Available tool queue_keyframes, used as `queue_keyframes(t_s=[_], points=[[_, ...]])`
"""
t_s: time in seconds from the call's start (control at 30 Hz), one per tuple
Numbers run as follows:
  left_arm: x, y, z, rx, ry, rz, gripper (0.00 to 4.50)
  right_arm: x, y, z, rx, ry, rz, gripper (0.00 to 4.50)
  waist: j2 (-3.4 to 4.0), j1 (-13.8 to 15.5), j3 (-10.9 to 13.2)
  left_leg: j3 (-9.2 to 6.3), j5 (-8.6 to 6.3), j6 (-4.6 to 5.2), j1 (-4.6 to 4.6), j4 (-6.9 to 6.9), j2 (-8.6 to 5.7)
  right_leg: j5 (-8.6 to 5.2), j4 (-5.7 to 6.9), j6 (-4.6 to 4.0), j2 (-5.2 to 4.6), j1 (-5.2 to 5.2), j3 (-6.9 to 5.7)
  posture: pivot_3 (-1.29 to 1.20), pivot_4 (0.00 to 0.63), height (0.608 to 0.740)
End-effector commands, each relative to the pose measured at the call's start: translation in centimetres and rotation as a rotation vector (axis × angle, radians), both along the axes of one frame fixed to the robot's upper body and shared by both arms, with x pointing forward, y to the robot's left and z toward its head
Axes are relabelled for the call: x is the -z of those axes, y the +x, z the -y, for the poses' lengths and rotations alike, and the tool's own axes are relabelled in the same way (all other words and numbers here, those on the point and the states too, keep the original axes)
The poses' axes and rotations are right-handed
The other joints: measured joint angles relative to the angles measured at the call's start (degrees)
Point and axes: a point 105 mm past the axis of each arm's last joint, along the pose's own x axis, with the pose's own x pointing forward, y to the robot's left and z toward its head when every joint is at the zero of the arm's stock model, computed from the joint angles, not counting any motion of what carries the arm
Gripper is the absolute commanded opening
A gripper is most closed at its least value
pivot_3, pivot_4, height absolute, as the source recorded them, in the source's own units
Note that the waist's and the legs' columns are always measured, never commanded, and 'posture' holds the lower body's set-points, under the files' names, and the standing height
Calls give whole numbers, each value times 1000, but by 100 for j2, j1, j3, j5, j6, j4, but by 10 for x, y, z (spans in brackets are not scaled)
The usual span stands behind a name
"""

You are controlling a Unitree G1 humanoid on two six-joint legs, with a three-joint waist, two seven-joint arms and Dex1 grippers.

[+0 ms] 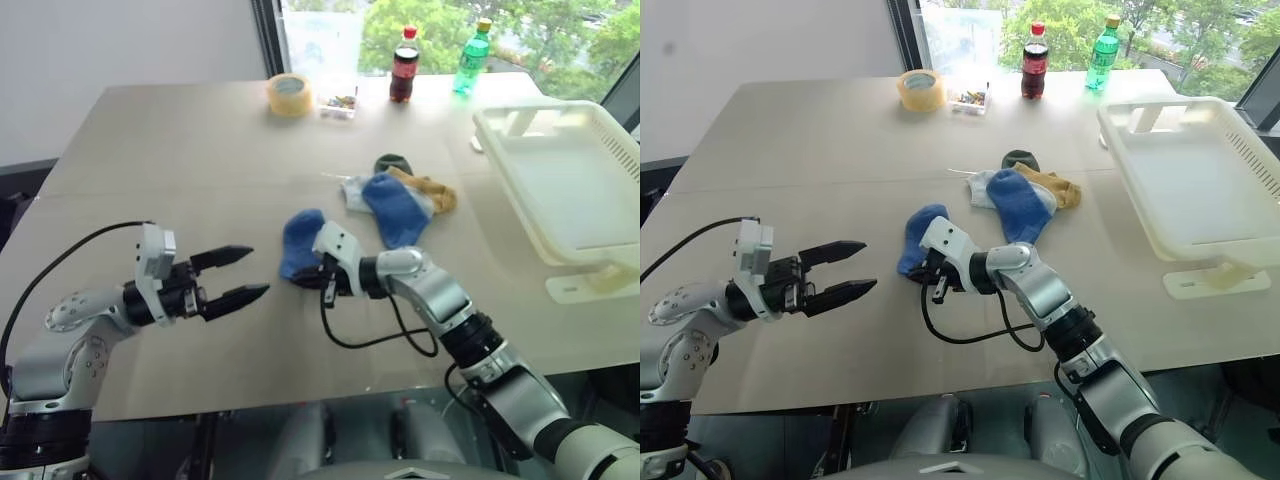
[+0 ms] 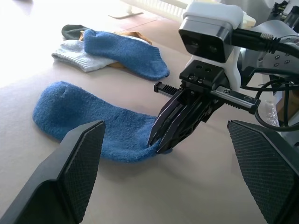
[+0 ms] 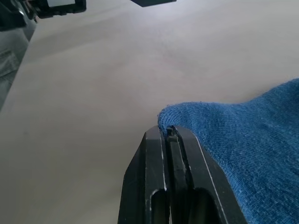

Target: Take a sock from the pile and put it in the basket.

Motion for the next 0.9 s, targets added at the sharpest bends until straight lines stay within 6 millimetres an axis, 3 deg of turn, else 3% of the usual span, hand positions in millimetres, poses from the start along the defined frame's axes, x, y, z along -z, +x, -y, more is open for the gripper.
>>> queue_keyframes(t_s=[0.03,0.23,0.33,0.37,0.4,0.43,0.47,0.57,0.6,0.7,0.9], points=[[-7,0,1,20,8,43,4500,-15,-8,-3,-54,51,9,81,0,0,0,0,0,0,0,0,0,0,0,0,-1,0,0,0,150,740],[-4,7,4,35,10,44,4500,-15,0,4,-3,48,26,81,1,1,0,1,0,0,0,0,0,0,-1,0,-2,-1,0,0,150,740],[-4,12,6,40,16,54,4500,-17,3,9,21,65,14,1311,0,2,0,1,-1,0,-1,0,-1,0,-1,0,-3,-2,1,0,150,740],[-4,14,6,38,22,61,4500,-19,4,12,33,75,13,1427,0,4,0,1,0,0,-3,0,-1,0,-1,0,-3,-2,0,0,150,740],[-3,16,6,37,26,65,4500,-21,4,15,40,80,13,1973,0,8,0,1,0,0,-4,0,-1,0,0,0,-3,-4,0,0,150,740],[-3,17,5,37,27,69,4500,-23,4,17,44,85,14,2160,0,8,0,1,0,0,-5,0,-1,0,0,0,-3,-5,-1,0,150,740],[-4,19,5,29,34,82,4500,-26,4,22,60,94,16,2724,0,7,0,1,0,0,-6,0,-1,0,0,0,-3,-5,0,0,150,740],[-4,31,5,-10,45,111,4500,-34,2,40,113,102,34,3739,0,15,0,1,-1,0,-9,0,-1,0,-1,0,-3,-6,0,0,150,740],[-4,36,6,-27,50,122,4500,-35,2,47,135,103,42,4365,-1,16,0,1,-1,0,-11,0,-1,0,-1,0,-4,-8,-1,0,150,740],[-5,54,15,-82,43,116,4500,-42,-2,72,216,101,85,4365,-2,78,-1,1,-1,1,-18,0,-1,0,0,0,-4,-15,-1,0,150,740],[10,100,27,-190,255,111,4500,-48,-17,130,429,29,248,4365,-6,184,-3,2,1,2,-91,28,-6,3,14,4,9,-70,-11,0,150,740]])
